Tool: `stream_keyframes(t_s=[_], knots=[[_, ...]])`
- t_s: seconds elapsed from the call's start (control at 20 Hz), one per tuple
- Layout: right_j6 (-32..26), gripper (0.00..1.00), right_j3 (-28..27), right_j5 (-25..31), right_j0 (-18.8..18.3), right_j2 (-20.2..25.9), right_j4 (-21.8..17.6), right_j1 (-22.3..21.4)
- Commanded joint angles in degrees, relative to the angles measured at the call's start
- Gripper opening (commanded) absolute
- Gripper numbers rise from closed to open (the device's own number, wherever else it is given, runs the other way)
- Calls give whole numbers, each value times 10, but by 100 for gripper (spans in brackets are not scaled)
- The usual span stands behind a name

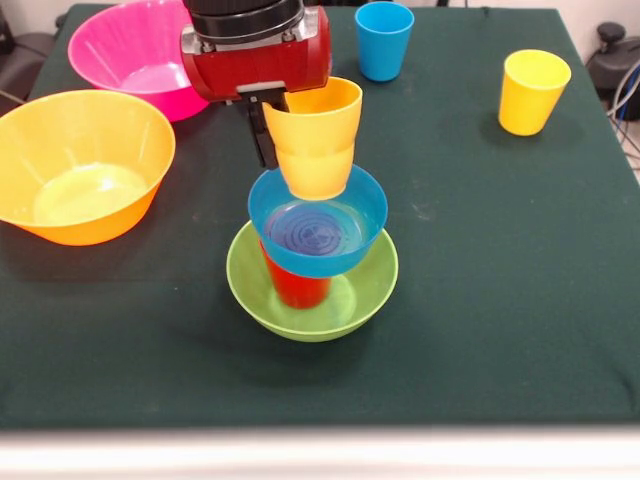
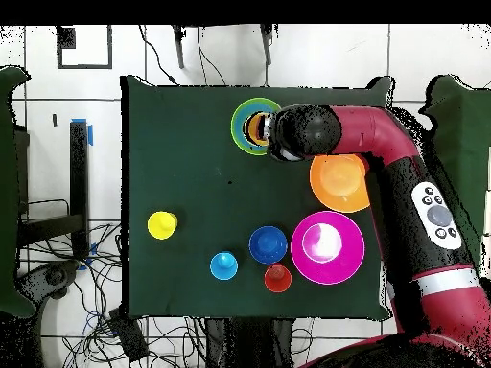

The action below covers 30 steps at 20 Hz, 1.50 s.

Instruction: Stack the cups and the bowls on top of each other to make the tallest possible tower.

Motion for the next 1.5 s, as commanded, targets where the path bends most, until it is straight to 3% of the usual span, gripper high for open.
stream_keyframes(t_s=[0.05, 1.5], knots=[[-199, 0, -27, 36, 4, -15, -66, 19], [-196, 0, -21, 38, -7, -3, -75, 21]])
